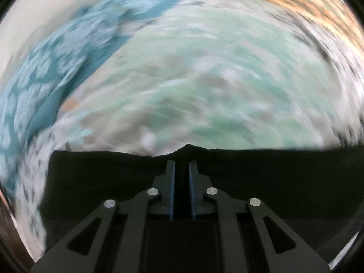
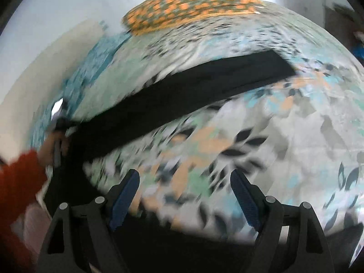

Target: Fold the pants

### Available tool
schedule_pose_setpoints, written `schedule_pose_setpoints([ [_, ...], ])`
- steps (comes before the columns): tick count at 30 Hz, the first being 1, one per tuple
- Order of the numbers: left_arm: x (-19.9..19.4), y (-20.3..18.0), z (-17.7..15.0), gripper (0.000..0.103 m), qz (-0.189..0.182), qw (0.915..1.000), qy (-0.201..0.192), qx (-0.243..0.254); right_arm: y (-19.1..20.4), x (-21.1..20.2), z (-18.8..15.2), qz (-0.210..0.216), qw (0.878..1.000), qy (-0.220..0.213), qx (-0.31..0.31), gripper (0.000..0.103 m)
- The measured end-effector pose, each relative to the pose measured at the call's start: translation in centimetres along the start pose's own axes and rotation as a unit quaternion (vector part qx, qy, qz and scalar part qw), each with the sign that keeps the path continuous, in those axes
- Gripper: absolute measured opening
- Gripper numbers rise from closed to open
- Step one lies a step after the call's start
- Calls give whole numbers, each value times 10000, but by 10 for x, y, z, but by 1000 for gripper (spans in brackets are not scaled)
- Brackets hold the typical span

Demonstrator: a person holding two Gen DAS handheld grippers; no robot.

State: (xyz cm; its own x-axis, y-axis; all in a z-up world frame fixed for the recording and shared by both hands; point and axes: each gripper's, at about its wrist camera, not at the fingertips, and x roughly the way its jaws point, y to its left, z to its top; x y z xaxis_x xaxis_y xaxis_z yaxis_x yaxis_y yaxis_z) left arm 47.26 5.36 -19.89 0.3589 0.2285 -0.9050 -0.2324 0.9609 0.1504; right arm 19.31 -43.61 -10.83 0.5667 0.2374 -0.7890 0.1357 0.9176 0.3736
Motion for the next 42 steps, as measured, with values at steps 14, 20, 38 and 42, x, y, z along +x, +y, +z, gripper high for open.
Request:
schedule_pose_setpoints([
  [14, -87, 118, -61, 81, -559, 9970, -310, -427, -181, 123, 164, -348, 9755, -436, 2129, 64],
  [20, -90, 185, -94, 82, -8, 9976, -133, -686, -145, 134, 179, -2159, 9748, 80, 552, 18],
  [38, -29, 210, -111, 100, 125, 9857, 231, -1665, 16, -33, -4, -810, 9940, -564, -469, 93],
  [42, -66, 210, -124, 100, -177, 9890, -154, -1461, 57, -33, -85, -586, 9967, -149, -532, 93],
])
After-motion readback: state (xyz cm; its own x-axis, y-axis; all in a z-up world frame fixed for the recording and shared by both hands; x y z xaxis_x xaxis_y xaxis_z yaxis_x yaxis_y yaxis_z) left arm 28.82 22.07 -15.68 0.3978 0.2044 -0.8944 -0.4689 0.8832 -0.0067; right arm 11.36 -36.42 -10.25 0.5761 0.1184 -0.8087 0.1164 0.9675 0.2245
